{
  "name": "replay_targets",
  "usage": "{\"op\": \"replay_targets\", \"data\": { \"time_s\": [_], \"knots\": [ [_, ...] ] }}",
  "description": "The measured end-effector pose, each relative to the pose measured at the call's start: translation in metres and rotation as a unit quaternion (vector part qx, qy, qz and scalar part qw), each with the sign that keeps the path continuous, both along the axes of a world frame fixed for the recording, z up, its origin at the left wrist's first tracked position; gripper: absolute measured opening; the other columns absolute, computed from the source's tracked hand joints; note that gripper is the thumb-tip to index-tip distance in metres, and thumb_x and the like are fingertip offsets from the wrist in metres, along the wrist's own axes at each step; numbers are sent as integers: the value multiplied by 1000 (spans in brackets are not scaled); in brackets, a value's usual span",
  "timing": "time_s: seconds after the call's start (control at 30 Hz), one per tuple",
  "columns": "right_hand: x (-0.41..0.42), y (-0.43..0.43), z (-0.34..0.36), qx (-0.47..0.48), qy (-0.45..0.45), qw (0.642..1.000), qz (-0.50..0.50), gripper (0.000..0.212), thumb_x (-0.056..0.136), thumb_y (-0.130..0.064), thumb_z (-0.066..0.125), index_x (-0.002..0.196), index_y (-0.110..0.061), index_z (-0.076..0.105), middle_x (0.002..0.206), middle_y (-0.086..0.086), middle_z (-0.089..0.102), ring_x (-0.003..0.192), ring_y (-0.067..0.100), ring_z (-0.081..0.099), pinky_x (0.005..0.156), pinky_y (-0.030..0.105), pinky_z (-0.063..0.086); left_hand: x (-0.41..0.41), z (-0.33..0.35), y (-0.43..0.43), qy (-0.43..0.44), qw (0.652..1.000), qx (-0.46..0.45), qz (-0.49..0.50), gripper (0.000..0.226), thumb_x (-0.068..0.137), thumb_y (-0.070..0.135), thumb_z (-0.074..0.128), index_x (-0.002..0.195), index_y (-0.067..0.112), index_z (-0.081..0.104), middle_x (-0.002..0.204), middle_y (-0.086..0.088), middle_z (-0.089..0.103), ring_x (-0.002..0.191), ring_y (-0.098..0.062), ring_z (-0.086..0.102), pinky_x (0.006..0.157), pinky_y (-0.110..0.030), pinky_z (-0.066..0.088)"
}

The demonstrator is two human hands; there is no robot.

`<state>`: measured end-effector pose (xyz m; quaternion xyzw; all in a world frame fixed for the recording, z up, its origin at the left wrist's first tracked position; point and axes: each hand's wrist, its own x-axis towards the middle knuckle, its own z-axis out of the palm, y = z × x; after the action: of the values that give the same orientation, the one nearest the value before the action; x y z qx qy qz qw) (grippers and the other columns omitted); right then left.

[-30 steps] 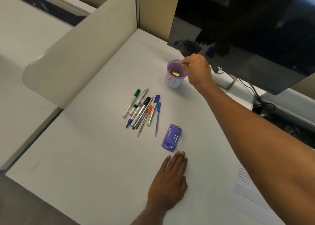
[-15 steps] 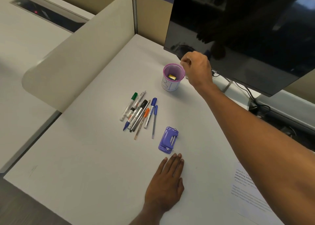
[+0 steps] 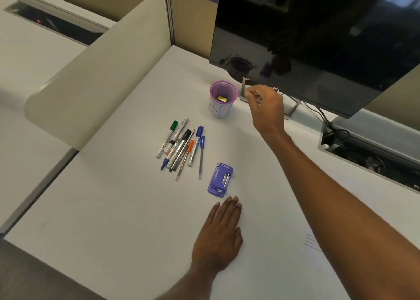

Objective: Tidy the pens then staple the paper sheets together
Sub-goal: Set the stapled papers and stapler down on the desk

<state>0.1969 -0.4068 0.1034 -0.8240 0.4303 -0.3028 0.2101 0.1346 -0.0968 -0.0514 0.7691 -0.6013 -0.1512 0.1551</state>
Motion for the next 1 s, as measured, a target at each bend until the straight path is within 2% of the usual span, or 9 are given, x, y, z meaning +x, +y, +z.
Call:
{"op": "replay_targets", "data": {
  "time_s": [0.13, 0.3, 0.37, 0.47, 0.5, 0.57, 0.67, 0.83, 1.0],
  "knots": [
    [-53, 37, -21, 53, -48, 997, -15, 22, 101, -24, 62, 111, -8, 74, 108, 6, 75, 96, 17, 66, 85, 21, 52, 0, -2, 0, -1, 1000, -3, -4, 67, 106, 40, 46, 166, 16, 28, 175, 0, 19, 163, -15, 16, 132, -33, 0],
    [-118, 90, -61, 112, -25, 993, -31, 16, 100, -19, 64, 108, -10, 74, 105, 4, 75, 91, 14, 65, 82, 24, 54, -1, -2, 0, -9, 1000, -19, 0, 66, 105, 38, 48, 165, 15, 30, 173, -1, 28, 161, -14, 17, 134, -36, 12],
    [-141, 111, -75, 139, -16, 989, -45, 16, 99, -22, 66, 109, -12, 74, 106, 2, 75, 92, 11, 65, 81, 20, 54, -1, -3, 1, -6, 1000, -21, -1, 65, 106, 37, 46, 166, 16, 29, 174, -1, 26, 162, -14, 17, 131, -39, 15],
    [-168, 140, -90, 168, 1, 984, -61, 16, 97, -22, 68, 109, -14, 74, 107, 1, 75, 91, 9, 65, 79, 9, 49, -1, -3, 1, -10, 1000, -14, -1, 65, 107, 37, 43, 167, 16, 26, 174, -2, 25, 162, -15, 18, 130, -38, 12],
    [-176, 148, -94, 174, 6, 983, -62, 15, 97, -22, 69, 108, -14, 74, 106, 0, 75, 90, 10, 66, 80, 11, 50, -1, -2, 1, -10, 1000, -12, 0, 65, 107, 37, 42, 167, 16, 25, 175, -2, 25, 162, -15, 16, 130, -38, 11],
    [-189, 164, -100, 182, 14, 981, -60, 14, 96, -21, 69, 107, -13, 74, 105, -1, 75, 91, 12, 67, 83, 21, 56, -1, -2, 1, -7, 1000, -11, 2, 65, 108, 36, 42, 167, 17, 24, 175, -1, 23, 162, -14, 14, 131, -37, 9],
    [-204, 182, -106, 182, 12, 982, -47, 13, 96, -17, 71, 106, -11, 74, 103, 0, 73, 93, 15, 67, 86, 34, 58, -1, 0, 1, -6, 1000, -12, 1, 65, 107, 35, 41, 167, 16, 24, 175, 0, 17, 162, -14, 12, 131, -37, 10],
    [-211, 194, -111, 172, 32, 984, -45, 18, 93, -18, 75, 109, -10, 73, 105, 1, 70, 99, 17, 65, 89, 36, 56, 1, 3, 1, 0, 1000, 3, 1, 65, 108, 35, 38, 168, 16, 22, 176, 1, 15, 161, -10, 3, 132, -36, 5],
    [-207, 196, -109, 149, 69, 985, -51, 17, 92, -19, 73, 108, -15, 77, 104, -3, 68, 99, 17, 62, 84, 35, 55, 2, 7, 0, 9, 1000, 22, 3, 66, 109, 38, 34, 169, 19, 15, 176, 5, 6, 158, -4, -10, 131, -31, -4]
  ]
}}
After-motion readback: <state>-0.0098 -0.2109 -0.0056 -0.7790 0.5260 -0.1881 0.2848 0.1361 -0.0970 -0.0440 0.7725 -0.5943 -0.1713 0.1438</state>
